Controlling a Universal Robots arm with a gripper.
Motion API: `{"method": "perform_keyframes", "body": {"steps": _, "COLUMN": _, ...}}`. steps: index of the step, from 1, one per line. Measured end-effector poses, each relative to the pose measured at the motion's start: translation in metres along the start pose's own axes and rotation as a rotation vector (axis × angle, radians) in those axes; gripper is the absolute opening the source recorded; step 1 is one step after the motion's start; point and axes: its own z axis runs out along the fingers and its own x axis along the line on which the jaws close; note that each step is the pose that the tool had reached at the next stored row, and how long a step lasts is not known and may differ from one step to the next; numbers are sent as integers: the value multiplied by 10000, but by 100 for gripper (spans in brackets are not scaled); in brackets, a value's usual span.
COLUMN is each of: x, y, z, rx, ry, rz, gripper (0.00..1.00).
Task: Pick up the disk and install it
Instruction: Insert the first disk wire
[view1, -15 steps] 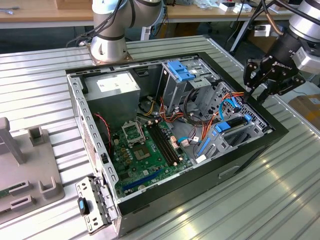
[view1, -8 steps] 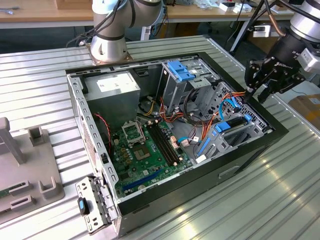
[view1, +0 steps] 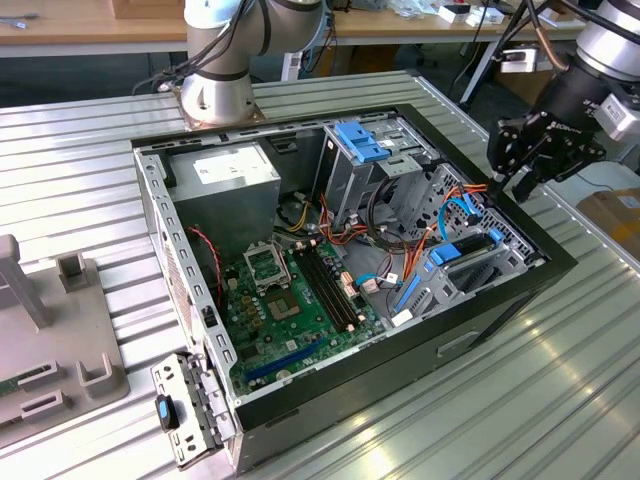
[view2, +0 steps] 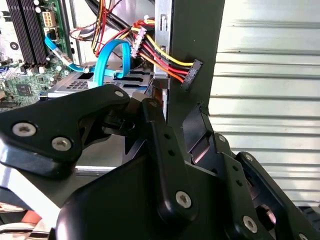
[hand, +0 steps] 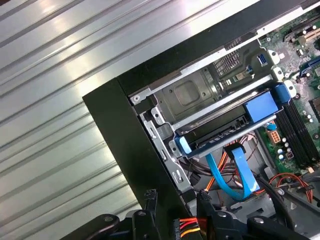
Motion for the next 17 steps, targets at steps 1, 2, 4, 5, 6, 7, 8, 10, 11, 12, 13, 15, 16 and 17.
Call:
{"method": "perform_keyframes", "body": {"steps": 1, "x": 9, "y": -14, "z": 1, "rx": 1, "ry": -1, "rz": -21, "gripper": 44}}
{"method": "perform_keyframes", "body": {"steps": 2, "x": 11, "y": -32, "z": 1, "rx": -2, "ry": 0, "rz": -60, "gripper": 44}}
{"method": "perform_keyframes", "body": {"steps": 4, "x": -3, "y": -55, "z": 6, "rx": -1, "ry": -1, "rz": -92, "gripper": 44}}
{"method": "perform_keyframes", "body": {"steps": 5, "x": -7, "y": -64, "z": 7, "rx": -1, "ry": -1, "rz": -96, "gripper": 44}}
{"method": "perform_keyframes", "body": {"steps": 6, "x": -10, "y": -71, "z": 9, "rx": 0, "ry": -2, "rz": -100, "gripper": 44}}
{"method": "perform_keyframes", "body": {"steps": 7, "x": -9, "y": -79, "z": 12, "rx": 0, "ry": -2, "rz": -106, "gripper": 44}}
{"method": "perform_keyframes", "body": {"steps": 8, "x": -2, "y": -90, "z": 14, "rx": 0, "ry": -3, "rz": -114, "gripper": 44}}
{"method": "perform_keyframes", "body": {"steps": 10, "x": 13, "y": -111, "z": 17, "rx": -1, "ry": -2, "rz": -121, "gripper": 44}}
{"method": "perform_keyframes", "body": {"steps": 11, "x": 17, "y": -114, "z": 18, "rx": -2, "ry": -1, "rz": -122, "gripper": 44}}
{"method": "perform_keyframes", "body": {"steps": 12, "x": 21, "y": -116, "z": 23, "rx": 0, "ry": -2, "rz": -121, "gripper": 44}}
{"method": "perform_keyframes", "body": {"steps": 13, "x": 28, "y": -119, "z": 33, "rx": 0, "ry": -2, "rz": -121, "gripper": 44}}
{"method": "perform_keyframes", "body": {"steps": 15, "x": 32, "y": -122, "z": 36, "rx": -2, "ry": -1, "rz": -121, "gripper": 44}}
{"method": "perform_keyframes", "body": {"steps": 16, "x": 32, "y": -122, "z": 36, "rx": -1, "ry": -1, "rz": -121, "gripper": 44}}
{"method": "perform_keyframes", "body": {"steps": 17, "x": 32, "y": -122, "z": 36, "rx": -1, "ry": -1, "rz": -122, "gripper": 44}}
